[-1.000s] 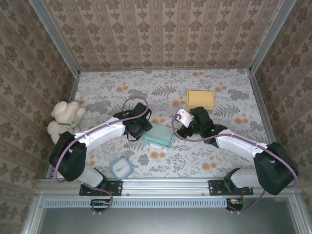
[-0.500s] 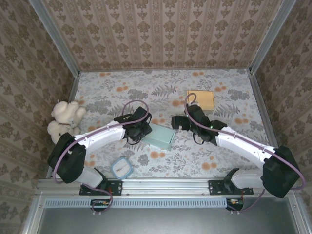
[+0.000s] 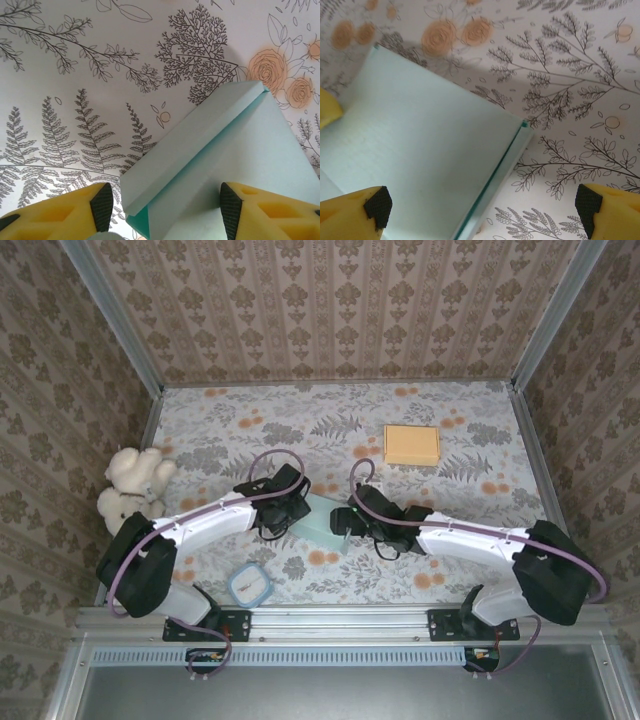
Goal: Fold the paper box
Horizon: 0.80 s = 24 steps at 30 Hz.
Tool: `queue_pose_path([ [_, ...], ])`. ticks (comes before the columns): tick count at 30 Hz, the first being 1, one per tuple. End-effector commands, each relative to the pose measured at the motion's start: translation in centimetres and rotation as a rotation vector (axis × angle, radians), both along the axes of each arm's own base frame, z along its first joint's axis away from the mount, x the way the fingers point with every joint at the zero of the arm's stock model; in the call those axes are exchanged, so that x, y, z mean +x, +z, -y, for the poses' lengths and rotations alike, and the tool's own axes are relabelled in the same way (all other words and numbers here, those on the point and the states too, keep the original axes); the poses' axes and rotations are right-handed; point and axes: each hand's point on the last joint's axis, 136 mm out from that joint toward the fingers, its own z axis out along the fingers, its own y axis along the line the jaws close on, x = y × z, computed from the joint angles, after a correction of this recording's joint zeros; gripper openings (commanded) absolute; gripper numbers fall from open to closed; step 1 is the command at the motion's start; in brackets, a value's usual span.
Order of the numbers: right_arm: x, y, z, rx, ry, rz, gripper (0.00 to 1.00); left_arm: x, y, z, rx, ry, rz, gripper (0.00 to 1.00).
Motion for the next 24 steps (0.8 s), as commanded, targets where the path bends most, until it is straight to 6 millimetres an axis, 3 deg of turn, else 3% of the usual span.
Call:
queue_pose_path([
  [1, 0.1, -1.7, 1.2, -0.046, -0.046, 0.001, 0.97, -0.9, -0.5, -1.8, 0.066, 0.022, -0.007, 0.63],
  [8, -0.4, -4.2, 2.6, -0.123, -0.056, -0.023, 0.97, -1.5, -0.6, -2.6, 0.106, -0.007, -0.017, 0.71],
  [15, -0.4, -4.1, 2.6, -0.122, -0.047, -0.010, 0.97, -2.5, 0.8, -4.5, 0.150, -0.016, 0.005, 0.76],
  [18, -0.2, -3.6, 2.6, -0.123, -0.039, 0.012, 0.97, -1.7, 2.1, -4.7, 0.159, -0.048, 0.074, 0.76],
  [24, 0.7, -3.1, 2.9, -0.154, -0.012, 0.046, 0.98, 1.2, 4.5, -2.3, 0.151, -0.215, 0.248, 0.80],
])
